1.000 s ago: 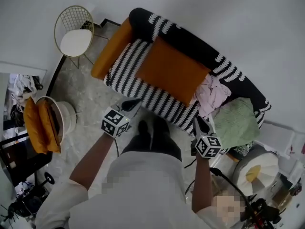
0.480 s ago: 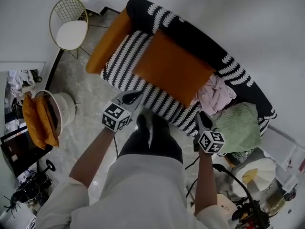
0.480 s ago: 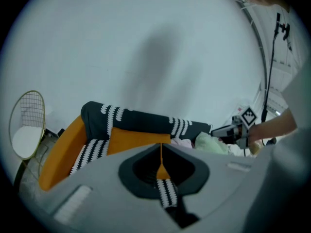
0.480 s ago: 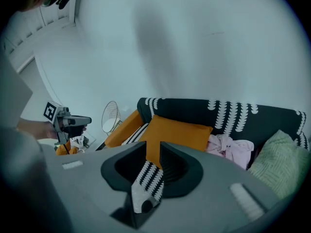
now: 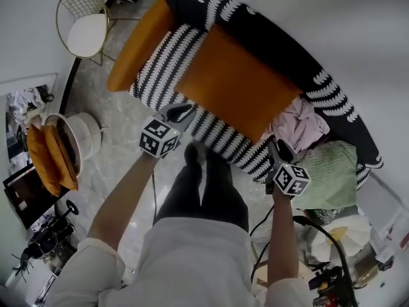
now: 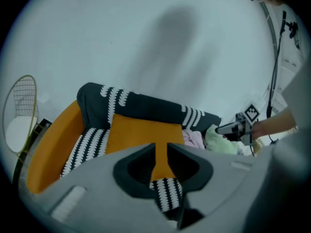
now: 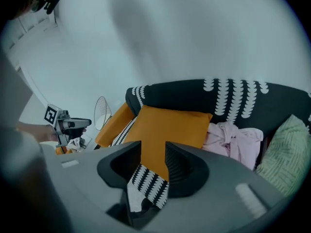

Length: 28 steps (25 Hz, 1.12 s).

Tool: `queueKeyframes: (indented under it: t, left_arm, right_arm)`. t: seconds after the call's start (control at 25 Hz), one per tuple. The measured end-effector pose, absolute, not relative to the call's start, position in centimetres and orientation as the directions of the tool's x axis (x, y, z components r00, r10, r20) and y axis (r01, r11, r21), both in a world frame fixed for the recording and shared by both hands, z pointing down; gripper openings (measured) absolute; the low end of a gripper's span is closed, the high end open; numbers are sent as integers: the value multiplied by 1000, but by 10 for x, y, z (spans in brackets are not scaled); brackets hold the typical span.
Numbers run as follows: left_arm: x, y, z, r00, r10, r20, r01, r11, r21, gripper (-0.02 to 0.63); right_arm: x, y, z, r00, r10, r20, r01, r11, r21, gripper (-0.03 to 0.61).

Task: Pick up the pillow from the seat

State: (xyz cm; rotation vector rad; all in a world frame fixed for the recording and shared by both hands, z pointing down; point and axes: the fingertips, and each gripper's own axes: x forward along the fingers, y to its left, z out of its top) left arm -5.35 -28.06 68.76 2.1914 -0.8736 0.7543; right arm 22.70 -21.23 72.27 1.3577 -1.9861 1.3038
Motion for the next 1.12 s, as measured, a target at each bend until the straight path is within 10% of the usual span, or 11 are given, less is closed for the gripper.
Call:
queueKeyframes:
  t: [1.12]
  left_arm:
    - [-64, -412, 987, 438, -248, 864, -842, -449, 298, 551]
  right_arm:
    - [251, -307, 999, -266, -405, 875, -862, -307, -404, 554]
